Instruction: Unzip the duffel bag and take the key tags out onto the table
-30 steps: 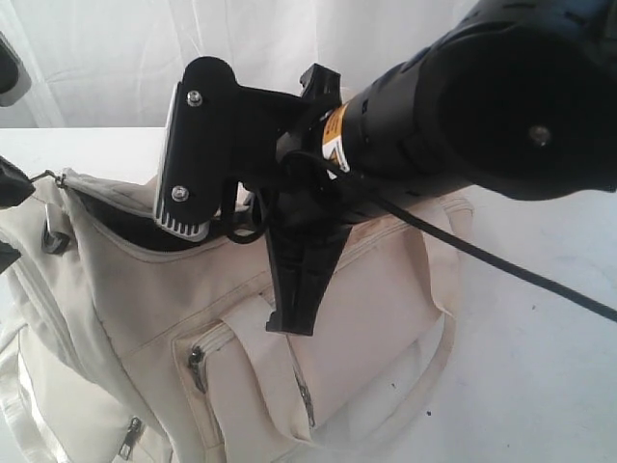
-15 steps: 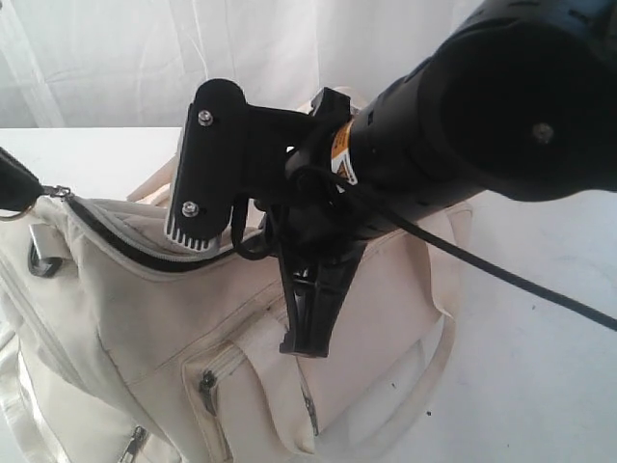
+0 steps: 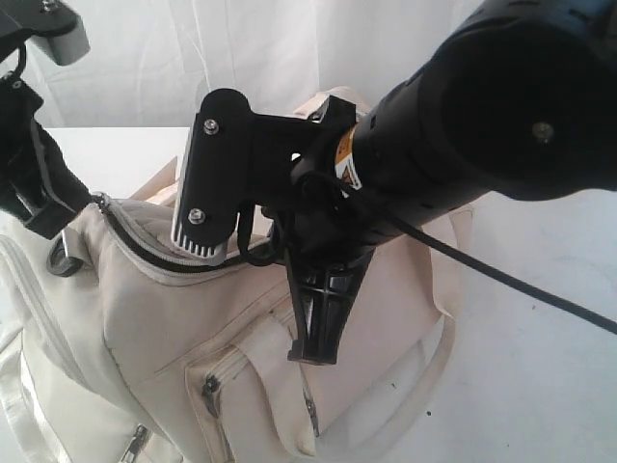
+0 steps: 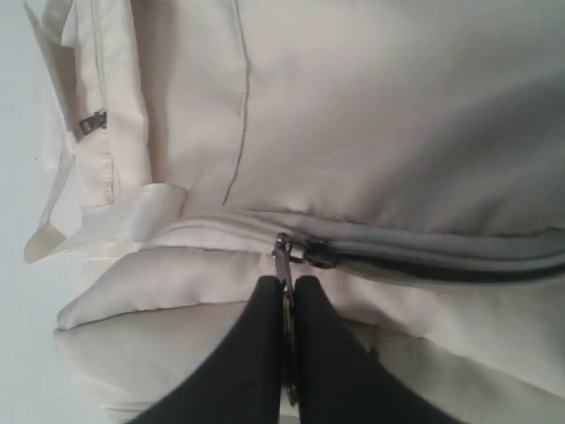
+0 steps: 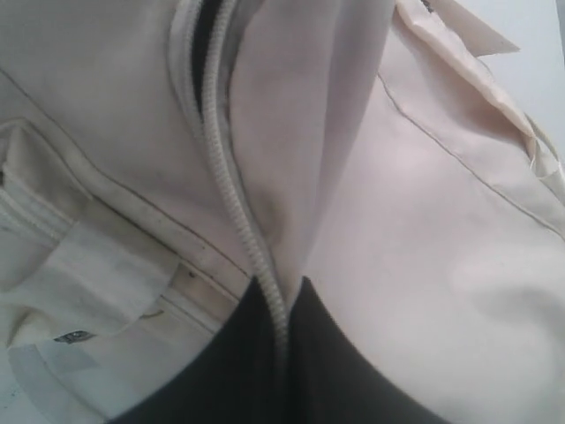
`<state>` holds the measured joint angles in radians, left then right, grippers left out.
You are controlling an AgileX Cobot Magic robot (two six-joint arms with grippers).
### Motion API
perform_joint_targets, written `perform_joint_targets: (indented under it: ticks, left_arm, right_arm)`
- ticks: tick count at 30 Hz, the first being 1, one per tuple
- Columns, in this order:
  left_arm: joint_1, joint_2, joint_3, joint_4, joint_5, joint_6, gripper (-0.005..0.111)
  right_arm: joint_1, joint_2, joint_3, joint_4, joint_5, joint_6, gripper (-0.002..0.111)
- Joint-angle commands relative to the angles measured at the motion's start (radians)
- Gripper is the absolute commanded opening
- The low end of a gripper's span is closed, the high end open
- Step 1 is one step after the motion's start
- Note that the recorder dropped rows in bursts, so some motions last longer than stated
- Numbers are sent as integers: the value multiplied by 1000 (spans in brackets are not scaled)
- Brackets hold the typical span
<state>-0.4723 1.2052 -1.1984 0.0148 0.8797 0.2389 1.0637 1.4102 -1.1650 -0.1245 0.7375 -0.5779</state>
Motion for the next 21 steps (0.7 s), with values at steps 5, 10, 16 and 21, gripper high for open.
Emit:
perform_joint_targets:
  ticks: [5, 10, 16, 21]
  left_arm:
    - [2, 23, -8, 148, -17, -86, 0]
    - [19, 23, -8, 153, -83, -90, 0]
    - [88, 29, -8, 154, -108, -104, 0]
    - [132, 61, -8, 152, -123, -79, 0]
  right_arm:
    - [-6, -12, 1, 4, 30, 0, 0]
    - [-6, -12, 1, 4, 36, 0, 0]
    - [-6, -12, 1, 4, 48, 0, 0]
    - [-6, -12, 1, 4, 48, 0, 0]
